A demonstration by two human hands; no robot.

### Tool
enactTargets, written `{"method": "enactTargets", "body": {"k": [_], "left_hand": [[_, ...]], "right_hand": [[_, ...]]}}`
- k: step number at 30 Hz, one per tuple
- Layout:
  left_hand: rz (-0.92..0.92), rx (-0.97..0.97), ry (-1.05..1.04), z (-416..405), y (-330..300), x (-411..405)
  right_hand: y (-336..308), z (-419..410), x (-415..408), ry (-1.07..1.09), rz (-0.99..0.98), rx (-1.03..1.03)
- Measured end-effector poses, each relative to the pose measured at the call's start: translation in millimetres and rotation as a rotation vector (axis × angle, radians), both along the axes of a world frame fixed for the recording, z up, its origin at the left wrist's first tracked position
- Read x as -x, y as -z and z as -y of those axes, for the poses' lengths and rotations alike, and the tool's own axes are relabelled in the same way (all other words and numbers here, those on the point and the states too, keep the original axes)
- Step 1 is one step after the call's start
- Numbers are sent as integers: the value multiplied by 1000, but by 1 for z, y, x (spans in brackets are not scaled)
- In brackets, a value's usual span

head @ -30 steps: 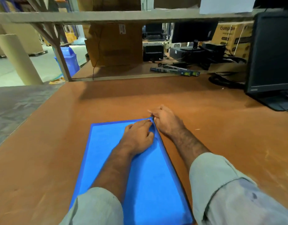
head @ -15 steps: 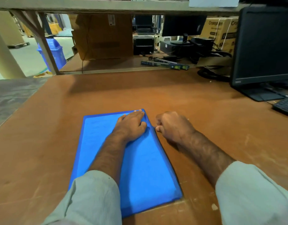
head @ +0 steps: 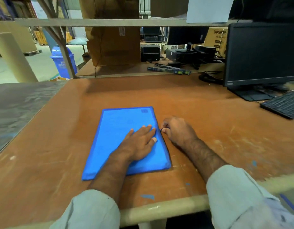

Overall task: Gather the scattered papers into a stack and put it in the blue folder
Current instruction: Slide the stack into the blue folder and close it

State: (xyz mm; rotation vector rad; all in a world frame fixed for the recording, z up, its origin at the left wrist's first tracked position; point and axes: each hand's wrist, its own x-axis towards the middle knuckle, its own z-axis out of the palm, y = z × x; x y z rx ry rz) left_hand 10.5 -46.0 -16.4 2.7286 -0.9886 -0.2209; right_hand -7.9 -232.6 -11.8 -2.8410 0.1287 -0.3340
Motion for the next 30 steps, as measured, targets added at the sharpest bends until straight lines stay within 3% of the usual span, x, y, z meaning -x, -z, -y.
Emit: {"method": "enactTargets", "body": {"k": [5,11,14,19,22,25,30], "left_hand": [[34,-35,-27,6,1,-2],[65,-29,-68,14,4,-1],[70,-13,-72,18,4,1],[73,147,-110,2,-3,-1],[247,-26,-315,-27,-1,18],[141,-26,-522,-62,14,37],[72,40,-431,-66,4,26]], "right_hand": [[-5,-12,71,-115,88,173],[-26,-18,137,-109,19,187],[-31,-19,132,-67,-68,179],[-23,-32,103,-24,-49,-48],[-9,-53,99,-113,-148,7],[3,-68,100,-58,-190,135],[14,-67,84,56,-160,118]]}}
